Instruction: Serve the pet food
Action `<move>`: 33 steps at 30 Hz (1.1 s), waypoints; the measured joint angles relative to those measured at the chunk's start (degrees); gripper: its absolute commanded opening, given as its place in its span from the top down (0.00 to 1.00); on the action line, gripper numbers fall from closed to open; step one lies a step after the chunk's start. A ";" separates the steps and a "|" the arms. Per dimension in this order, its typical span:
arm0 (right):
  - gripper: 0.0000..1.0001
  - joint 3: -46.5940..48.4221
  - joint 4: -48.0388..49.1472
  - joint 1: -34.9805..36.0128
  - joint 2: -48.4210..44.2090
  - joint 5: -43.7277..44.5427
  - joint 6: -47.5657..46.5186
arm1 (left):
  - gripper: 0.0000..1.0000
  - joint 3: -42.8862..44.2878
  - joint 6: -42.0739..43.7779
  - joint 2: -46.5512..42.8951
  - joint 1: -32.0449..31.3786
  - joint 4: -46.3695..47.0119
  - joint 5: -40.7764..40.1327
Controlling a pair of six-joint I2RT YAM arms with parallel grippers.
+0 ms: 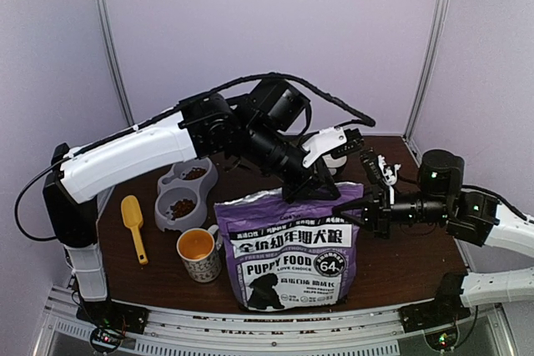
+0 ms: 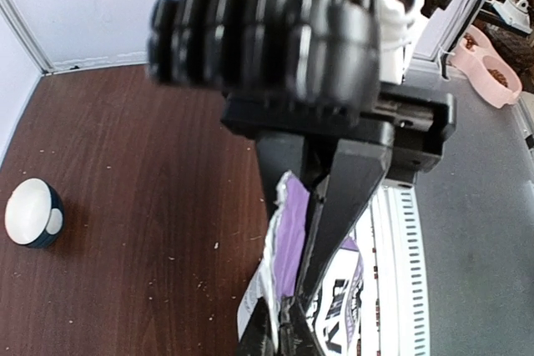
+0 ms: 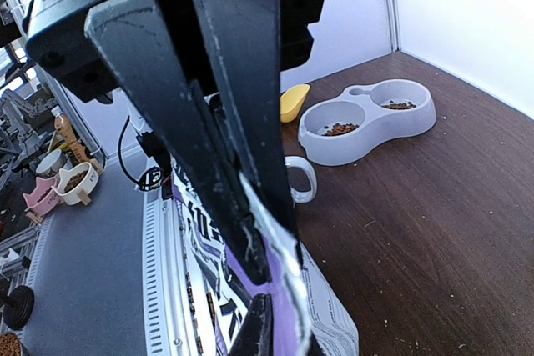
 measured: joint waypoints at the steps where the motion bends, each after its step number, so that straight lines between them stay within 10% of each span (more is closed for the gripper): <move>1: 1.00 0.00 -0.22 0.00 -0.39 0.61 -0.13 | 0.98 -0.66 0.22 -0.37 -0.11 0.57 -0.76; 26: 1.00 -0.04 -2.16 0.42 -2.69 4.87 -0.52 | 1.00 -7.56 0.28 -5.49 0.70 1.18 -1.68; 33: 0.70 0.24 -0.83 -0.48 -2.93 -0.09 1.57 | 1.00 -8.48 -3.67 -7.61 1.49 0.33 2.62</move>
